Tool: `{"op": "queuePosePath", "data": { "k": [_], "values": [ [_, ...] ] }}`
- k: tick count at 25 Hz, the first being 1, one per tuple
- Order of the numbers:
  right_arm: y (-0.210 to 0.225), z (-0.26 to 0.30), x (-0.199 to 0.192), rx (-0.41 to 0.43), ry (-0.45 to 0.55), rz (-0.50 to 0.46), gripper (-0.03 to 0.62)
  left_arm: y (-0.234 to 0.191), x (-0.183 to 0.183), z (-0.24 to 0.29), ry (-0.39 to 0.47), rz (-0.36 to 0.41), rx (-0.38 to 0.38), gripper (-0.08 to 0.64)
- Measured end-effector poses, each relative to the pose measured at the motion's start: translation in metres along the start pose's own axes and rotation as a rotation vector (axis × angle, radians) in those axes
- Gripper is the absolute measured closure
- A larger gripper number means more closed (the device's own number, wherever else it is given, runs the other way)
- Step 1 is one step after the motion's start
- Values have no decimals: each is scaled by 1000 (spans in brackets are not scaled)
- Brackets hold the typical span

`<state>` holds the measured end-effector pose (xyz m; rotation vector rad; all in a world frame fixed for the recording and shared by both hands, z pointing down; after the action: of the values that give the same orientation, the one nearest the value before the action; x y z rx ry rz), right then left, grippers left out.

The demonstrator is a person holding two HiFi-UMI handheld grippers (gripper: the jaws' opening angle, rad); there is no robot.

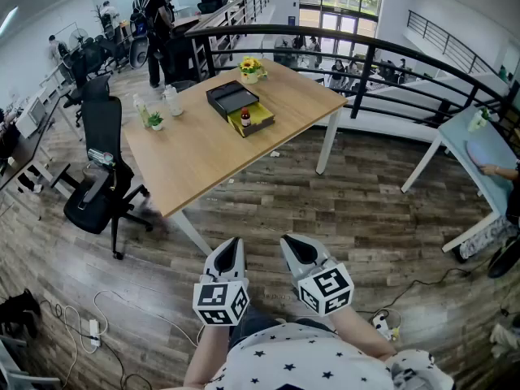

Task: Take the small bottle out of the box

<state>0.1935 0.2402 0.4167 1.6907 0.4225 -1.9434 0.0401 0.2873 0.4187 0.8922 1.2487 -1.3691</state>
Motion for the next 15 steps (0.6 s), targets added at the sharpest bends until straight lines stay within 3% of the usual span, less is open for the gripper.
{"op": "queuePosePath", "data": {
  "k": [15],
  "values": [
    [1,-4,-2,4,-1,-12,586,4,-1,-4,-1,-3,12,554]
  ]
}}
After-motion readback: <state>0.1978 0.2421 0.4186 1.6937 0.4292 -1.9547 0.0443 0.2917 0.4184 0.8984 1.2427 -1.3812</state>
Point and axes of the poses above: the fingertips, and each gripper's own axes: z forward along the fingers, y to its right, x out of its top, the point moved 6 cm from there along -z, backward along the fingers, and after that the axes turned 1 degree about -x, right-handed, at the moved point
